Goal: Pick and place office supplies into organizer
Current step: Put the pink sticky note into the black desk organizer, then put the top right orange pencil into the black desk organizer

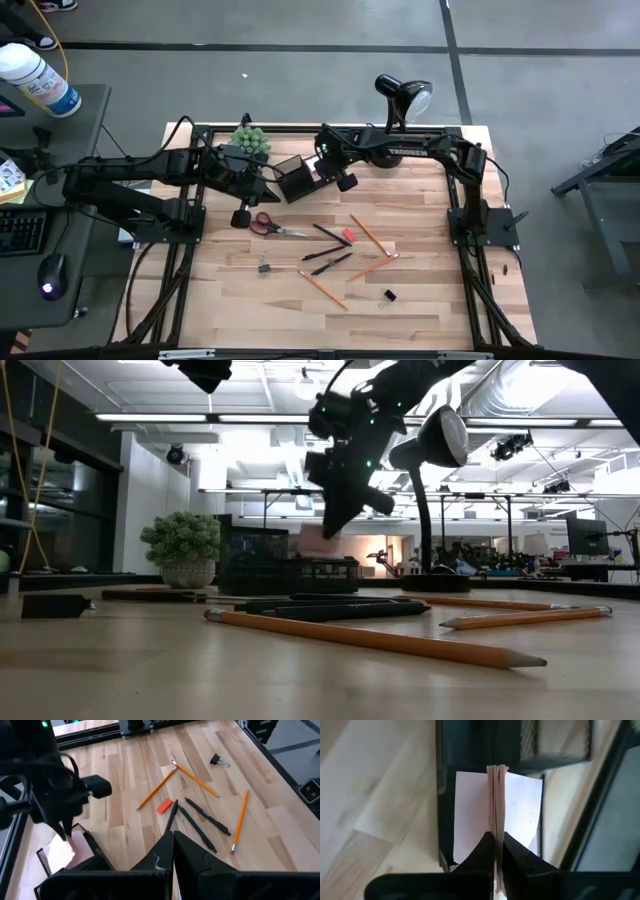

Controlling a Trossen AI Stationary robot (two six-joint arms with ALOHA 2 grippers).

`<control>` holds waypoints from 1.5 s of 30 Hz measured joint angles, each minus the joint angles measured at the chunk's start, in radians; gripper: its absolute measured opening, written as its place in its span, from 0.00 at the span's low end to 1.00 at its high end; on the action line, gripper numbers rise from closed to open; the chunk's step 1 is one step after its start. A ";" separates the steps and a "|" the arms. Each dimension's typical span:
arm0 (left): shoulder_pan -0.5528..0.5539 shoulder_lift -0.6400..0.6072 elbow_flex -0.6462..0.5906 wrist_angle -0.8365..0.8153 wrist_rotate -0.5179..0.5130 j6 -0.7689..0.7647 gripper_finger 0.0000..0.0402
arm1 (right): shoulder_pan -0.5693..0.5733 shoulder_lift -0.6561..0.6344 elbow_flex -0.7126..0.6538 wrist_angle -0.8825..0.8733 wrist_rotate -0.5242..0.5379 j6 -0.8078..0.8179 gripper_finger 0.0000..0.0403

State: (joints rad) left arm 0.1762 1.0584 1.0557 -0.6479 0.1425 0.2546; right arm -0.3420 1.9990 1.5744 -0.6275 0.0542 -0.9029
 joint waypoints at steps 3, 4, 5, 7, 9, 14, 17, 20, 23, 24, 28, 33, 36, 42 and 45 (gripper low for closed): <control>0.000 0.000 0.000 -0.001 0.000 0.002 0.00 | 0.000 0.022 -0.001 -0.001 0.015 0.001 0.01; 0.000 0.000 0.000 -0.001 0.000 0.003 0.00 | 0.000 0.028 -0.001 0.003 0.016 0.001 0.01; 0.000 0.000 0.000 -0.002 0.000 0.003 0.00 | 0.000 0.033 -0.001 0.010 0.018 0.000 0.01; 0.000 0.000 0.000 -0.004 0.000 0.003 0.00 | 0.000 0.043 -0.001 0.014 0.025 -0.009 0.01; 0.000 0.000 0.000 -0.005 0.000 0.003 0.00 | 0.000 0.053 -0.001 0.011 0.027 -0.018 0.02; 0.000 0.000 0.000 -0.006 0.000 0.003 0.00 | 0.001 0.069 -0.001 0.012 0.042 -0.019 0.09; 0.000 0.000 0.000 -0.006 0.000 0.003 0.00 | 0.002 0.069 -0.001 0.014 0.043 -0.019 0.14; 0.000 0.000 0.000 -0.006 0.000 0.010 0.00 | 0.002 0.069 -0.001 0.013 0.043 -0.017 0.20; 0.000 0.000 0.000 -0.006 0.000 0.010 0.00 | 0.002 0.069 -0.001 0.011 0.044 -0.017 0.26; 0.000 0.000 0.000 -0.006 0.000 0.010 0.00 | 0.004 0.069 -0.001 0.012 0.044 -0.017 0.28; 0.000 0.000 0.000 -0.006 -0.003 0.010 0.00 | 0.009 0.069 -0.001 0.019 0.056 -0.017 0.35; 0.000 0.000 0.000 -0.006 -0.004 0.011 0.00 | 0.018 0.069 0.000 0.018 0.076 -0.019 0.44; 0.000 0.000 0.000 -0.006 -0.004 0.016 0.00 | 0.032 0.069 0.027 -0.012 0.128 -0.019 0.47; 0.000 0.000 0.000 -0.006 -0.004 0.045 0.00 | 0.050 0.069 0.167 -0.143 0.141 0.009 0.50; 0.000 0.000 0.000 -0.006 -0.004 0.068 0.00 | 0.050 0.069 0.252 -0.236 0.142 0.093 0.49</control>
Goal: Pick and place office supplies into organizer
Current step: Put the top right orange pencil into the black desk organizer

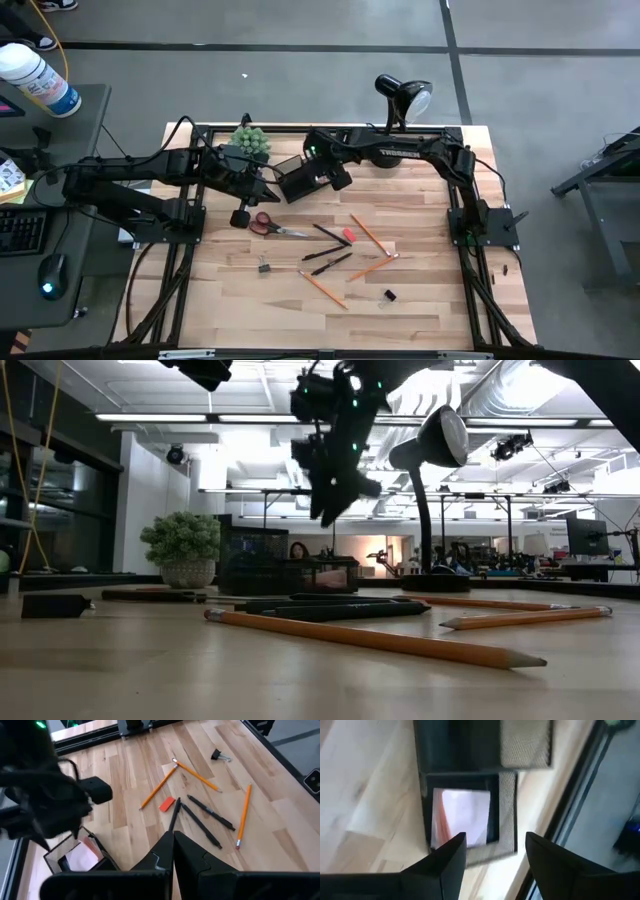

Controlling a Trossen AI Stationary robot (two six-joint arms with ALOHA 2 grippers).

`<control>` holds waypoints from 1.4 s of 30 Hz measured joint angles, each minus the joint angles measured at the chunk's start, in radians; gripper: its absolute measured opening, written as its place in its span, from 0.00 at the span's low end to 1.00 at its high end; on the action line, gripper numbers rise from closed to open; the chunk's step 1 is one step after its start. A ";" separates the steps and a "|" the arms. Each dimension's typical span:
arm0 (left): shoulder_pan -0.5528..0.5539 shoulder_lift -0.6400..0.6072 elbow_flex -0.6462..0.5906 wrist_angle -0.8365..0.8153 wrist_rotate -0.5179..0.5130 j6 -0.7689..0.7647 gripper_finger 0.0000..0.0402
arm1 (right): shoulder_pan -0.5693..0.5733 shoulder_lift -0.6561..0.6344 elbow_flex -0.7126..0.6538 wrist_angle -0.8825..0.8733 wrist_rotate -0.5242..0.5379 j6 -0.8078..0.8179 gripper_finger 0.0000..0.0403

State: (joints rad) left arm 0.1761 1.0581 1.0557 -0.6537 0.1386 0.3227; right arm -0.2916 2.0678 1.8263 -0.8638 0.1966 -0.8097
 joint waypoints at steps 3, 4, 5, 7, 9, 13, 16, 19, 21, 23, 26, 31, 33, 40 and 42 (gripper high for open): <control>0.000 0.000 0.000 0.000 0.000 0.014 0.00 | 0.005 0.000 0.095 -0.146 0.004 0.142 0.47; 0.000 0.000 0.000 0.000 0.000 0.019 0.00 | 0.010 0.000 0.130 -0.208 0.006 0.212 0.46; 0.000 0.000 0.000 0.000 0.000 0.023 0.00 | 0.017 0.000 0.163 -0.277 0.005 0.286 0.46; 0.000 0.000 0.000 0.000 0.000 0.037 0.00 | 0.029 -0.001 0.217 -0.413 -0.039 0.427 0.44; 0.000 0.000 0.000 0.002 -0.001 0.047 0.00 | 0.040 -0.001 0.254 -0.539 -0.114 0.553 0.43; 0.000 0.000 0.000 0.005 0.000 0.073 0.00 | 0.070 -0.002 0.246 -0.665 -0.201 0.745 0.39; 0.000 0.000 0.000 0.021 0.000 0.101 0.00 | 0.106 -0.009 0.188 -0.681 -0.223 0.827 0.37; 0.000 0.000 0.000 0.040 0.000 0.127 0.00 | 0.151 -0.035 0.106 -0.665 -0.276 0.869 0.35; 0.000 0.000 0.000 0.053 0.000 0.143 0.00 | 0.184 -0.063 0.039 -0.651 -0.288 0.897 0.34; 0.000 0.000 0.000 0.065 0.003 0.148 0.00 | 0.217 -0.104 -0.041 -0.629 -0.291 0.937 0.34; 0.000 0.000 0.000 0.080 0.003 0.149 0.00 | 0.265 -0.188 -0.171 -0.585 -0.312 1.039 0.34; 0.000 0.000 0.000 0.103 0.008 0.149 0.00 | 0.349 -0.331 -0.365 -0.436 -0.318 1.319 0.34; 0.001 0.007 0.000 0.131 0.032 0.148 0.00 | 0.382 -0.367 -0.428 -0.366 -0.309 1.429 0.34; 0.001 0.022 -0.001 0.241 0.106 0.144 0.00 | 0.452 -0.386 -0.569 -0.283 -0.341 1.782 0.34; 0.001 0.032 0.001 0.299 0.115 0.144 0.00 | 0.459 -0.386 -0.598 -0.270 -0.345 1.869 0.34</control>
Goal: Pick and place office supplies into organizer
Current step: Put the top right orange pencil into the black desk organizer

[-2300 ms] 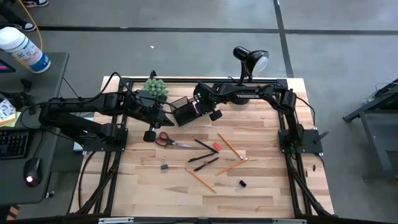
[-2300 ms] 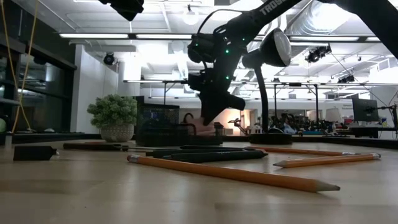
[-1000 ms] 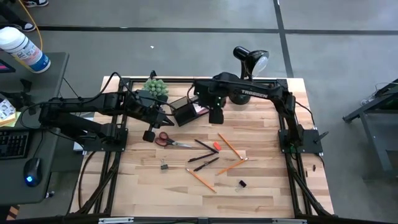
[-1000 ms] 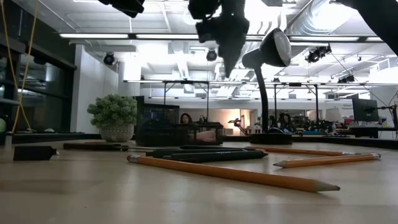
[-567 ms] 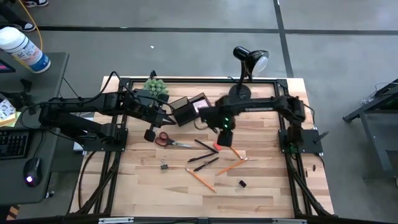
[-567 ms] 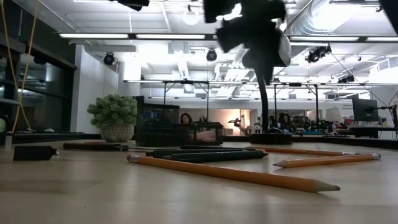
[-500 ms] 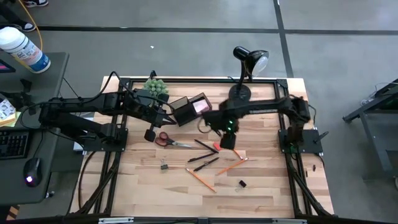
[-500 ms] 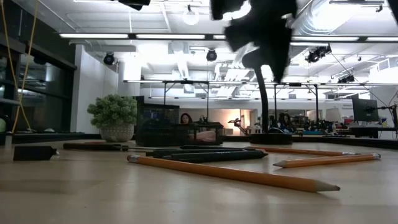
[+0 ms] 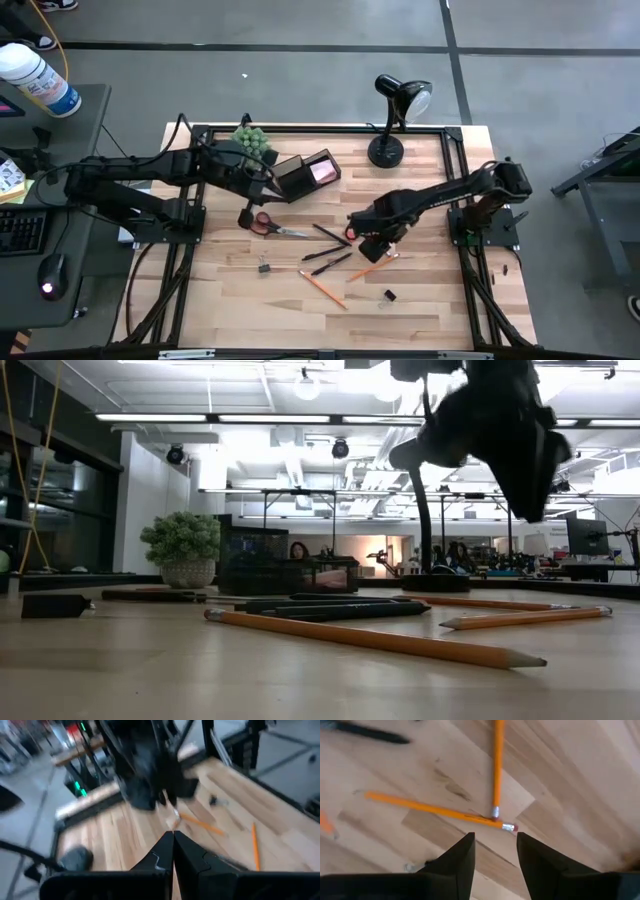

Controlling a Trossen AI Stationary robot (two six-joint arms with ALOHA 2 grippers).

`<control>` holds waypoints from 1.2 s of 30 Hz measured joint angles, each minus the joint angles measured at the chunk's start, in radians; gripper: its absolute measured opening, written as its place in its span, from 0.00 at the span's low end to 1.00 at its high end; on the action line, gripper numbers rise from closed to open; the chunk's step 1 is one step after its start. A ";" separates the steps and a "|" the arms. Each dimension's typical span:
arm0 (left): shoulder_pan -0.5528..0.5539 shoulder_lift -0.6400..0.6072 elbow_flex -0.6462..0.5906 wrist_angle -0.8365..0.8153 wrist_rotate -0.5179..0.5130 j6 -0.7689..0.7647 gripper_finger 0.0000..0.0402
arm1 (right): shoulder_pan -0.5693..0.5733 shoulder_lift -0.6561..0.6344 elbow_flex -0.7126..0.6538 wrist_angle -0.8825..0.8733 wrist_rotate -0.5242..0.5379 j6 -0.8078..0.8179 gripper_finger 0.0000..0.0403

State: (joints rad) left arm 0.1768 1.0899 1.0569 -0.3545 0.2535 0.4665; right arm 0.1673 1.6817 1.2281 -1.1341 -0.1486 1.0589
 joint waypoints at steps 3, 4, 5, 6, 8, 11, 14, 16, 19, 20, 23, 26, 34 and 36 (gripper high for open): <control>0.000 0.010 -0.001 0.061 0.003 -0.017 0.00 | 0.010 0.000 -0.039 0.028 -0.001 0.090 0.34; 0.000 0.014 0.000 0.090 -0.005 -0.023 0.00 | 0.013 0.000 -0.049 0.035 -0.002 0.112 0.34; 0.000 0.015 0.000 0.099 -0.020 -0.026 0.00 | 0.016 0.000 -0.058 0.046 -0.009 0.116 0.34; 0.000 0.015 -0.001 0.109 -0.034 -0.028 0.00 | 0.018 0.000 -0.064 0.058 -0.017 0.111 0.34; 0.000 0.015 -0.001 0.142 -0.064 -0.033 0.00 | 0.028 0.000 -0.076 0.072 -0.023 0.091 0.34; 0.000 0.015 -0.001 0.154 -0.072 -0.058 0.00 | 0.048 0.000 -0.104 0.096 -0.017 0.060 0.34; 0.000 0.015 -0.001 0.175 -0.072 -0.120 0.00 | 0.059 0.000 -0.145 0.125 0.001 0.041 0.34; 0.000 0.015 -0.001 0.194 -0.076 -0.159 0.00 | 0.060 0.000 -0.177 0.144 0.023 0.041 0.34; -0.001 0.025 -0.001 0.242 -0.088 -0.212 0.00 | 0.059 0.000 -0.214 0.166 0.039 0.040 0.34; -0.002 0.028 -0.001 0.254 -0.086 -0.232 0.00 | 0.059 0.000 -0.220 0.178 0.055 0.040 0.34; -0.001 0.028 -0.001 0.291 -0.086 -0.278 0.00 | 0.063 0.000 -0.237 0.224 0.076 0.032 0.34; -0.002 0.027 -0.001 0.313 -0.089 -0.285 0.00 | 0.063 0.000 -0.249 0.285 0.072 0.022 0.34; -0.002 0.027 -0.001 0.325 -0.089 -0.291 0.00 | 0.070 0.000 -0.250 0.332 0.075 0.039 0.34; -0.002 0.027 -0.001 0.325 -0.089 -0.291 0.00 | 0.082 0.000 -0.250 0.332 0.073 0.041 0.34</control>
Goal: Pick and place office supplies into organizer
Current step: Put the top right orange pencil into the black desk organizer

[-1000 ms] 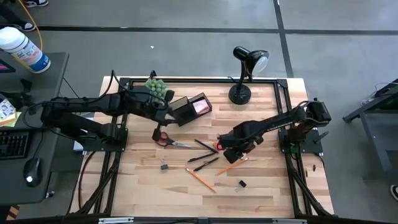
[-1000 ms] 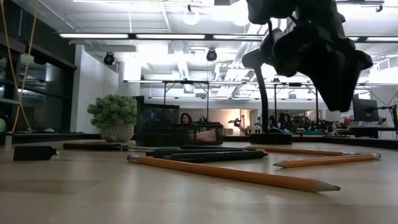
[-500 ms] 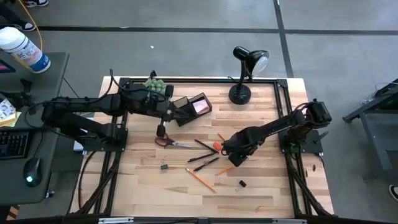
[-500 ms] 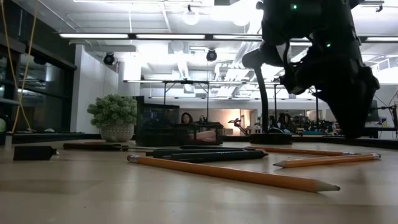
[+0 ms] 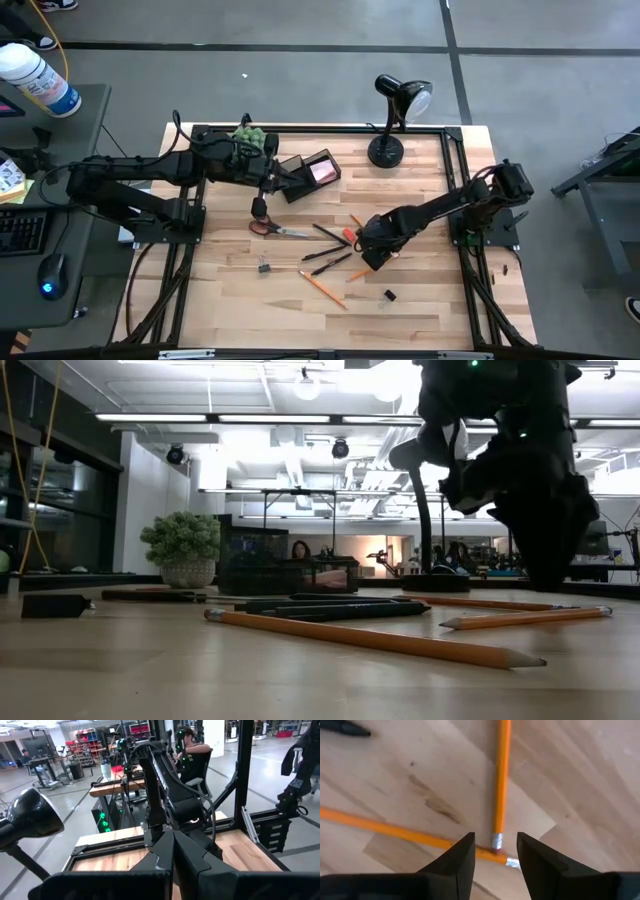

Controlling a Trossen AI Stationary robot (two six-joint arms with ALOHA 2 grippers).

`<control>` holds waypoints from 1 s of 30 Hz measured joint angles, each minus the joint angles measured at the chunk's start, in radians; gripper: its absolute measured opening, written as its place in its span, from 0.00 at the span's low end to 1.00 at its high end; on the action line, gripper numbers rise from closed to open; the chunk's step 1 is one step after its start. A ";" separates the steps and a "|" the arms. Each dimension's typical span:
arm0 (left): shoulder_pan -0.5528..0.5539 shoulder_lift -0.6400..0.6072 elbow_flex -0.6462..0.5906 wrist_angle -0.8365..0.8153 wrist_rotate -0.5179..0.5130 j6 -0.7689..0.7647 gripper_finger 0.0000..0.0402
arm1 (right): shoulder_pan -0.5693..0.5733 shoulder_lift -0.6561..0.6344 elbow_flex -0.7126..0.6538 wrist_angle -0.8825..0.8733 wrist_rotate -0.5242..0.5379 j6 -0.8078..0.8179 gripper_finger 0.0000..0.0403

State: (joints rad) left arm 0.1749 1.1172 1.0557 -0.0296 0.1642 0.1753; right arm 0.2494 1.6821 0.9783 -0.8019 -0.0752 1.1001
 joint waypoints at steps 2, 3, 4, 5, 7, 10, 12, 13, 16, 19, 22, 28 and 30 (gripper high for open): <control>0.000 0.000 0.000 0.004 0.000 0.000 0.00 | 0.015 0.000 0.000 0.000 -0.001 0.007 0.34; 0.000 0.000 0.000 0.009 0.000 0.000 0.00 | 0.024 0.000 0.000 -0.003 0.005 0.018 0.34; 0.000 0.000 0.000 0.013 0.000 0.001 0.00 | 0.031 0.000 0.000 -0.005 0.013 0.026 0.34; 0.002 0.000 0.000 0.015 -0.001 0.004 0.00 | 0.037 0.000 0.000 -0.005 0.023 0.038 0.34; 0.002 0.000 0.000 0.020 -0.023 0.010 0.00 | 0.044 0.000 0.000 -0.005 0.039 0.056 0.34; 0.002 0.000 0.000 0.027 -0.054 0.011 0.00 | 0.046 0.000 0.000 -0.008 0.045 0.069 0.34; 0.002 0.000 0.000 0.030 -0.062 0.011 0.00 | 0.046 0.000 0.000 -0.011 0.053 0.071 0.34; 0.002 0.000 0.000 0.030 -0.072 0.011 0.00 | 0.046 0.000 0.000 -0.013 0.065 0.073 0.34; 0.002 0.000 0.000 0.030 -0.087 0.011 0.00 | 0.052 0.000 0.000 -0.025 0.087 0.089 0.34; 0.002 0.000 0.000 0.031 -0.087 0.011 0.00 | 0.053 0.000 0.000 -0.029 0.089 0.093 0.34; 0.002 0.000 0.000 0.031 -0.087 0.011 0.00 | 0.053 0.000 0.000 -0.031 0.085 0.089 0.34; 0.002 0.000 0.000 0.030 -0.076 0.010 0.00 | 0.053 0.000 0.000 -0.032 0.077 0.097 0.34; 0.002 0.000 0.000 0.029 -0.039 0.009 0.00 | 0.053 0.000 0.000 -0.032 0.076 0.097 0.34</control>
State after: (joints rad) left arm 0.1764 1.1172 1.0557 -0.0002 0.1254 0.1846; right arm 0.3019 1.6825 0.9783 -0.8337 0.0010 1.1969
